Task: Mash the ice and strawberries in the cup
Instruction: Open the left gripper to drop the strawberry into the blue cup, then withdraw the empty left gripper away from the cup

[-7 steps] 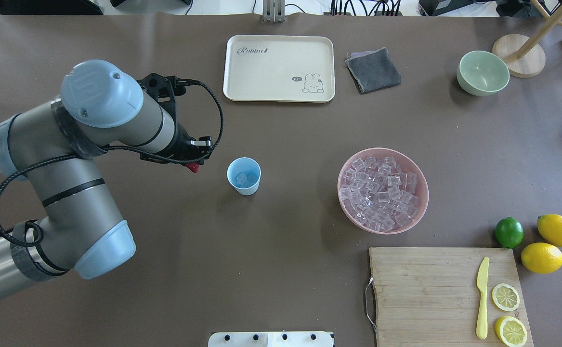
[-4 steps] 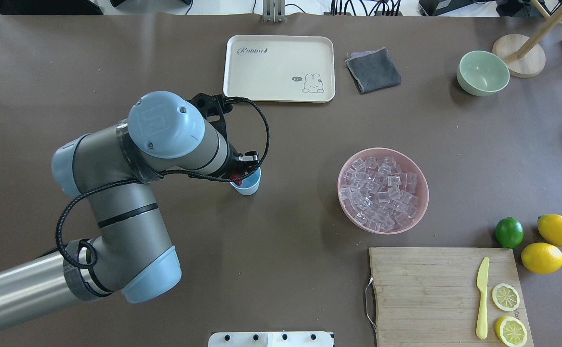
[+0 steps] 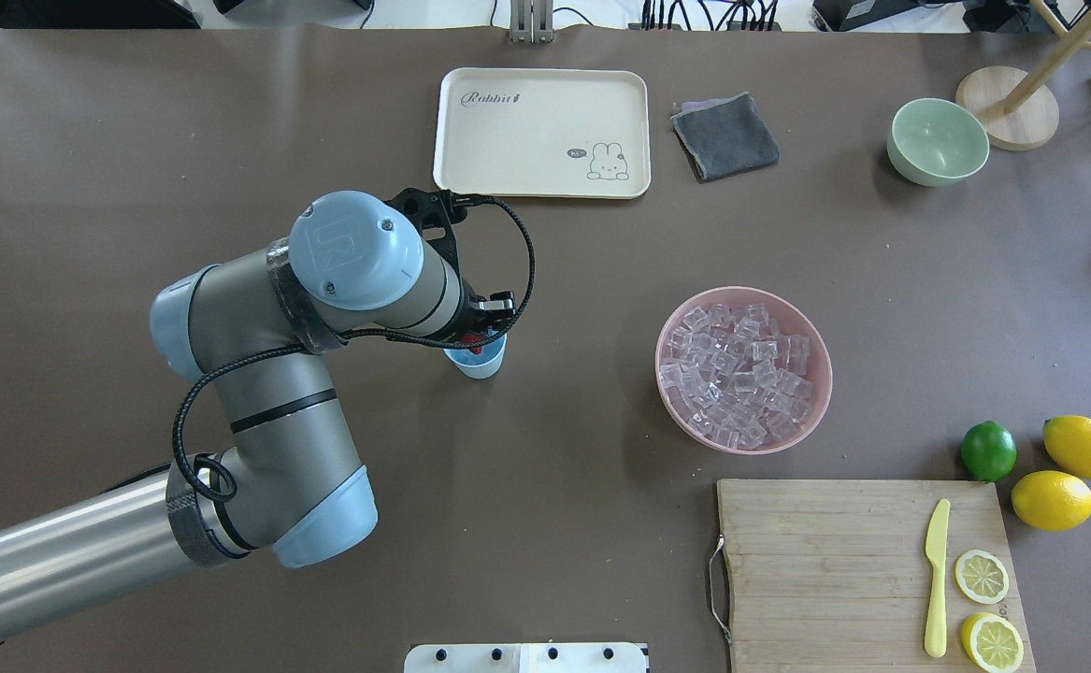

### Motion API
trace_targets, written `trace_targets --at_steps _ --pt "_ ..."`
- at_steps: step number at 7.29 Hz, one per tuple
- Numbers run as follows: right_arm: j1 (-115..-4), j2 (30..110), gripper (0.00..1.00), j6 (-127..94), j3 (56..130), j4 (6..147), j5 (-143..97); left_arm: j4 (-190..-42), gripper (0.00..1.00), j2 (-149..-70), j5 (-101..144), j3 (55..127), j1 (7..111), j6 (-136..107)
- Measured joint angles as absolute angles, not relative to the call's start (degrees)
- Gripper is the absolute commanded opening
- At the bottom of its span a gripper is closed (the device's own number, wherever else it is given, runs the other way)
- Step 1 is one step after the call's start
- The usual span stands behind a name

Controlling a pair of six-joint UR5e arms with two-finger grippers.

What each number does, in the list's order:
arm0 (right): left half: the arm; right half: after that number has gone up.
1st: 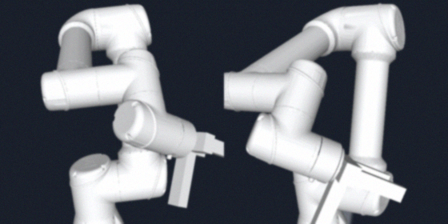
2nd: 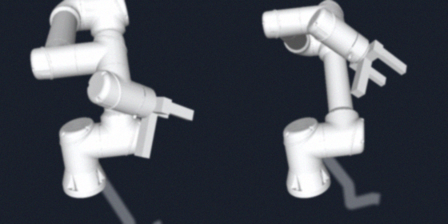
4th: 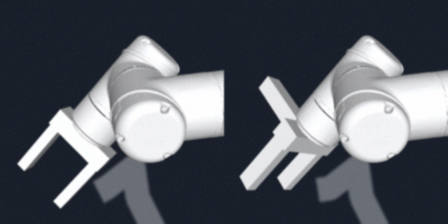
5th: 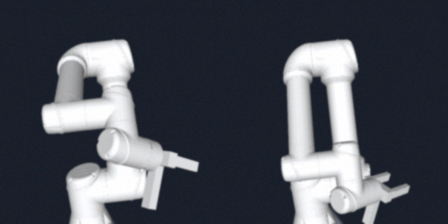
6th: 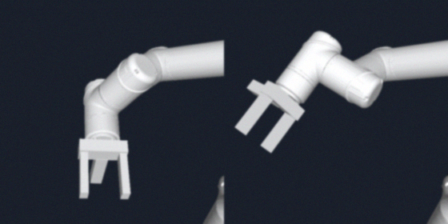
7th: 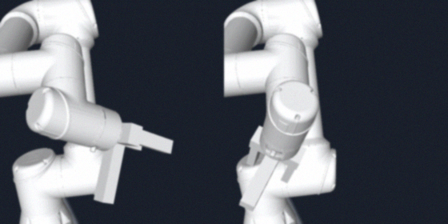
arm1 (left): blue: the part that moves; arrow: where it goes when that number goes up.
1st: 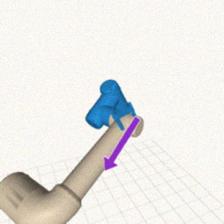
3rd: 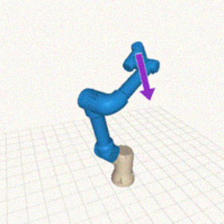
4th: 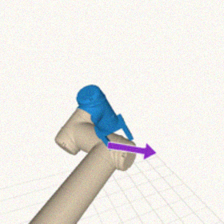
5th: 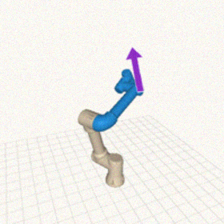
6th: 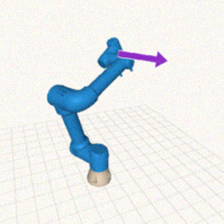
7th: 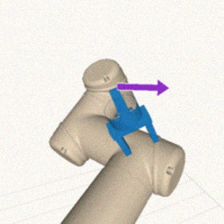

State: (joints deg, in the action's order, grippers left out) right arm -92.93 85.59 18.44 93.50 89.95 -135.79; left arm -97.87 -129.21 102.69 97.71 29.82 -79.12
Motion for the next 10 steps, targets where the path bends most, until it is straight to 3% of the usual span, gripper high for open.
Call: trace_targets --at_steps 1,5,10 --pt "-92.96 85.64 1.0 18.5 93.51 89.97 -135.79 -97.85 0.97 -129.25 102.67 97.62 29.9 -79.17" --pt "-93.03 85.85 1.0 18.58 93.36 89.95 -135.74 -97.35 0.98 -127.4 103.34 99.52 31.61 -78.29" --pt "-92.99 85.43 1.0 18.02 93.62 89.91 -135.45 -100.95 0.98 -104.16 111.81 105.48 48.17 -53.21"
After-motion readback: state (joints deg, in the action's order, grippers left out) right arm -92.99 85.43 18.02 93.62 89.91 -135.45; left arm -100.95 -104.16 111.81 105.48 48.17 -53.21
